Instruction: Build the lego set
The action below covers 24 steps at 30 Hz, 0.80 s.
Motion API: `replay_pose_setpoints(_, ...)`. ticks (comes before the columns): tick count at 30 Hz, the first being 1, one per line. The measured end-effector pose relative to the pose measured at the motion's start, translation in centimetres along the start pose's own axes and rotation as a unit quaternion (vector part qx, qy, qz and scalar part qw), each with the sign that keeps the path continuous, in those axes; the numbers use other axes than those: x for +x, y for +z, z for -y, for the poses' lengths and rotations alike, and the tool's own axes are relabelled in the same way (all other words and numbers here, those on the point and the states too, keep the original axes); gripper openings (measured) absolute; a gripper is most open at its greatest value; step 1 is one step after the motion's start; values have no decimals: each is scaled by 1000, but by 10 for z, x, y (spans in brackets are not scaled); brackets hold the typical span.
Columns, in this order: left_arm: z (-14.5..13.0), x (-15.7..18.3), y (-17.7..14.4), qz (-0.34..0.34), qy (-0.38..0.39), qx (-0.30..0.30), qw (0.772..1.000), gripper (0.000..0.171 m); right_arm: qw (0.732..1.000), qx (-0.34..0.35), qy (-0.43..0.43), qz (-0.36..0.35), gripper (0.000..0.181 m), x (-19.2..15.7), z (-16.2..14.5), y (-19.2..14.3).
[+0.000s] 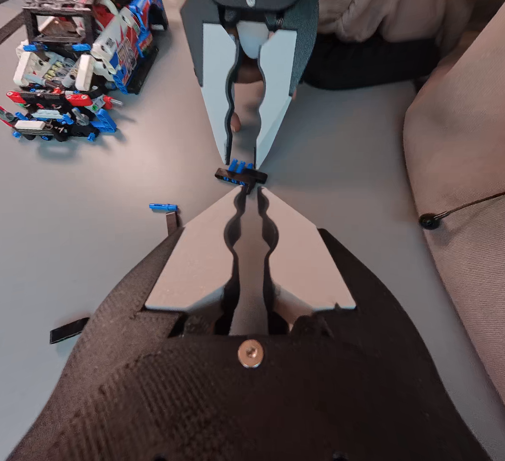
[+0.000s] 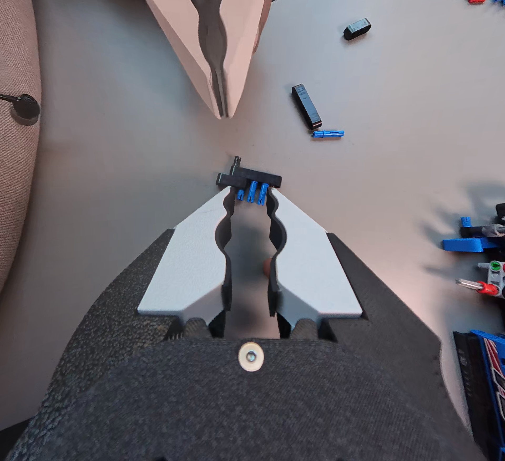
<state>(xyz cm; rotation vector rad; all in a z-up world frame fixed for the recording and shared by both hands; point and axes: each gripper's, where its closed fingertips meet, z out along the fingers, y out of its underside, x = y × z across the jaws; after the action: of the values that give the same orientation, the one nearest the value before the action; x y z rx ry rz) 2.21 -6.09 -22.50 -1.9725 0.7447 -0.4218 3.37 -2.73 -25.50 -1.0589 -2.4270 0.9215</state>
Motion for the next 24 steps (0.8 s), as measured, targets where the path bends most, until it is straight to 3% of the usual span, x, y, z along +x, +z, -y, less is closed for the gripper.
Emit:
replay_pose_setpoints(1, 10, -2, -8, -14, -32, 37, 999, 21, 1000, 4, 5, 4, 21, -1, 1, -1)
replay_pose_setpoints(4, 35, -18, -39, -45, -123, 141, 981, 41, 1000, 11, 10, 8, 25, -1, 0, -3)
replay_pose_setpoints(8, 55, -38, -75, -63, -192, 248, 947, 51, 1000, 25, 16, 9, 27, 2, 3, -9)
replay_pose_setpoints(16, 72, -58, -116, -77, -242, 359, 898, 56, 990, 126, 64, -22, 34, 29, 28, -44)
replay_pose_setpoints(20, 80, -65, -140, -84, -253, 417, 869, 56, 957, 261, 123, -41, 36, 54, 57, -93)
replay_pose_setpoints(24, 84, -66, -151, -83, -247, 437, 861, 56, 926, 341, 149, -66, 36, 71, 68, -138)
